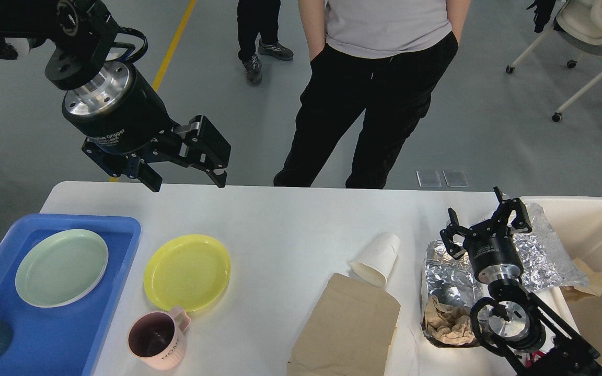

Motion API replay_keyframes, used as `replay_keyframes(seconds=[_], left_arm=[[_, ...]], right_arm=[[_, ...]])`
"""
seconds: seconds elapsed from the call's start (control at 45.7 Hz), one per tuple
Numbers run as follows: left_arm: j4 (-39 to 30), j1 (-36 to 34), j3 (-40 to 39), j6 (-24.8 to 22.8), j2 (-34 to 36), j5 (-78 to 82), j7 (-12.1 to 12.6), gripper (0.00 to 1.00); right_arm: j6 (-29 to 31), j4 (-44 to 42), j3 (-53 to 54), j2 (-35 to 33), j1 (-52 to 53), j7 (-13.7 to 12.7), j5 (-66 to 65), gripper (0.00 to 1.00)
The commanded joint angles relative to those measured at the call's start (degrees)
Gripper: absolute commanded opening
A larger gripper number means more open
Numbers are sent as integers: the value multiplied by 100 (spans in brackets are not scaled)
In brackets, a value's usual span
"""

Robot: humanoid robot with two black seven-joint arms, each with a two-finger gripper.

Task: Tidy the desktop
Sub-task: 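Raise the left arm and swing the left gripper toward the pink mug, then lower the left gripper onto the pink mug and grasp it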

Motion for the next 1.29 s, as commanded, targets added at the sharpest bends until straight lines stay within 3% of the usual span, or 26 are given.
replay_keyframes(seconds=[0.0, 0.153, 0.328, 0.569, 0.743, 1.071, 1.268], left_arm=[[-568, -510, 271, -25, -582, -547, 6, 98], [-841, -695, 684, -51, -1207, -1075, 6, 98], [-868, -538, 676, -42, -1233, -1102, -3, 98], [-833, -309, 693, -59, -663, -1102, -38, 98], [-710, 753, 641, 54, -188, -901, 50, 96], [-657, 3082, 412, 1978, 717, 304, 85, 94], [-613, 4032, 210, 3129, 928, 515, 656, 91]], right_arm=[[2, 0, 0, -1, 0, 0, 0, 100], [-7, -8, 0, -1, 0, 0, 0, 100], [2, 0, 0, -1, 0, 0, 0, 100], [2, 0, 0, -1, 0, 0, 0, 100], [2, 0, 0, -1, 0, 0, 0, 100], [2, 0, 0, -1, 0, 0, 0, 100], [2, 0, 0, -1, 0, 0, 0, 100]])
